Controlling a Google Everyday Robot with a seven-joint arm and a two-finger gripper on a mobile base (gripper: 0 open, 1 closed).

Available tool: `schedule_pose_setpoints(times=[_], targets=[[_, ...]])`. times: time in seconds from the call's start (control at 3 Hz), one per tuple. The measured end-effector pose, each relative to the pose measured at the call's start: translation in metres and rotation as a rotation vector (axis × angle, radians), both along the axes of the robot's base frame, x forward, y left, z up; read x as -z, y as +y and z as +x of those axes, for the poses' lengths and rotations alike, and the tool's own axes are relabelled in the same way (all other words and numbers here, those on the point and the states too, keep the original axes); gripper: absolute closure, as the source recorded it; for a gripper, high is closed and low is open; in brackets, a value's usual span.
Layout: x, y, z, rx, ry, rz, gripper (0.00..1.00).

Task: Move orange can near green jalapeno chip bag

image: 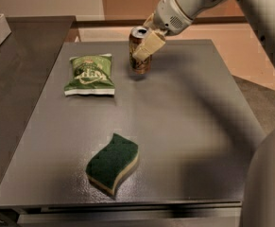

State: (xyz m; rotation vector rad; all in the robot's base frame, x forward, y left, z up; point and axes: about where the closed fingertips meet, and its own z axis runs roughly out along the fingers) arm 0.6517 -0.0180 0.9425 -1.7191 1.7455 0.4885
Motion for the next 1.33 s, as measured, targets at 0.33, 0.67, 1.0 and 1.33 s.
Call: schedule_pose_setpoints(times=[0.33,0.67,1.0,1.33], targets=[[0.01,0.018,-0.002,-0.044,0.02,-0.005,1.0],[0.016,0.028,-0.003,-0.068,0.032,-0.008,1.0],[0.031,0.037,-0.004,-0.084,0.078,-0.021,0.8],[0.043,0.04,-0.004,-0.087,0.113,-0.028,0.56]])
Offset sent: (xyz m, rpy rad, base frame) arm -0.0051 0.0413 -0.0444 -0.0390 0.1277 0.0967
